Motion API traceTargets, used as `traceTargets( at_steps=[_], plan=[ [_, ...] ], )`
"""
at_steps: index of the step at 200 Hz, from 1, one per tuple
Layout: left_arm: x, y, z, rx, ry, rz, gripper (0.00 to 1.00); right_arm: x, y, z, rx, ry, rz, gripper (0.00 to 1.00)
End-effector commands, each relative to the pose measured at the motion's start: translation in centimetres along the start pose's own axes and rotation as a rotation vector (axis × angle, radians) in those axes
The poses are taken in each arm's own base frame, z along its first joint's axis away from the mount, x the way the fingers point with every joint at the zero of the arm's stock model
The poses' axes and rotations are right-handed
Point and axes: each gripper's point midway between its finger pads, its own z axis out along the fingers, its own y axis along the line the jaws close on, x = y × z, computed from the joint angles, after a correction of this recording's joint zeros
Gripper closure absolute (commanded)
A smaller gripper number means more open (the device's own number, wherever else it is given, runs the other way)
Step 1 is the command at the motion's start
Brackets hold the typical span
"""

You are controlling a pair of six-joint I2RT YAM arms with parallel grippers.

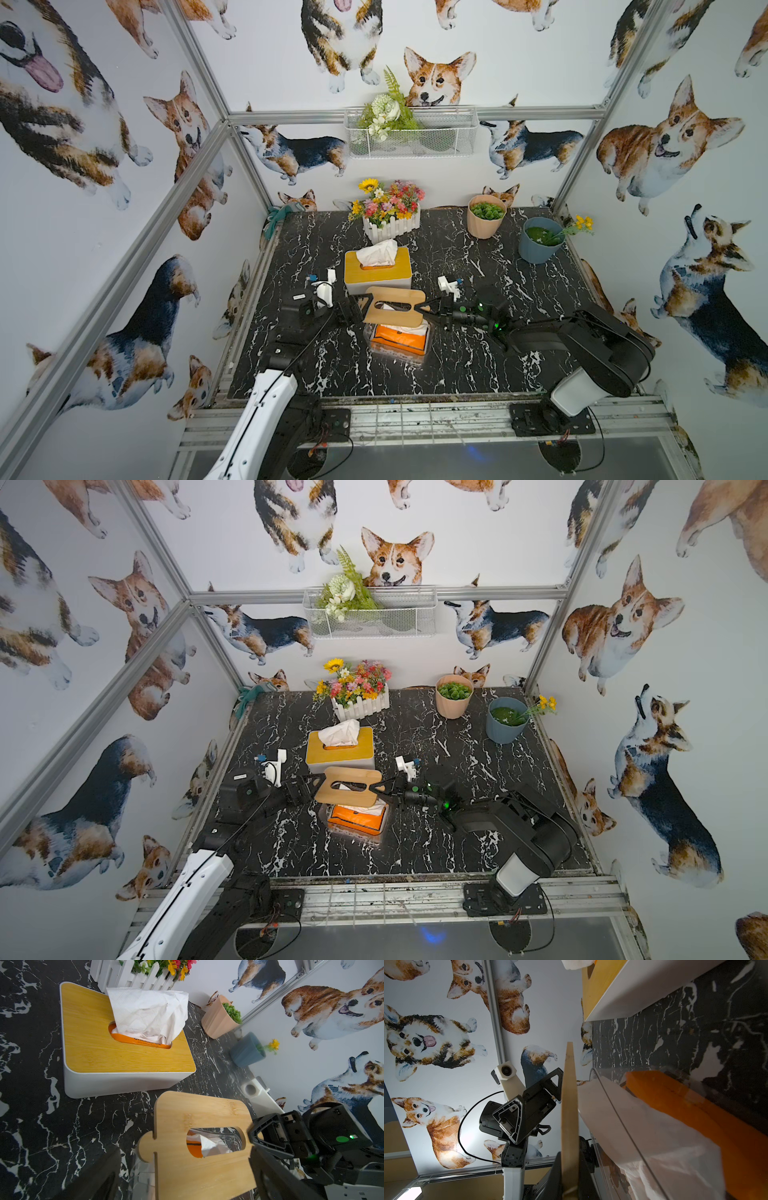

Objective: Put the tissue paper into the tissue box
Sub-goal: Close the box lid on the tissue box.

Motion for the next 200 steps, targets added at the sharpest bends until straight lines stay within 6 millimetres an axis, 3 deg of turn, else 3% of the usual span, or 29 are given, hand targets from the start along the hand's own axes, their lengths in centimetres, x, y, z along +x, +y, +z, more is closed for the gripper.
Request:
traceTargets(
  at_steps=[1, 65, 111, 200],
  plan=[
    [-0.1, -0.3, 0.1, 0.023, -0.003, 0.006, 0.00, 0.2, 0.8, -0.2, -0.041, 0.004, -0.016, 1.00],
    [0.4, -0.1, 0.4, 0.030, 0.016, -0.003, 0.00, 1.4, -0.7, -1.7, -0.013, -0.004, 0.018, 1.00],
    [0.5, 0.0, 0.7, 0.032, 0.019, -0.012, 0.00, 1.9, -0.5, -2.5, -0.016, -0.009, 0.001, 1.00],
    [2.6, 2.4, 2.8, 0.007, 0.086, -0.112, 0.00, 2.3, -0.8, -2.5, 0.011, -0.024, -0.031, 1.00]
  ],
)
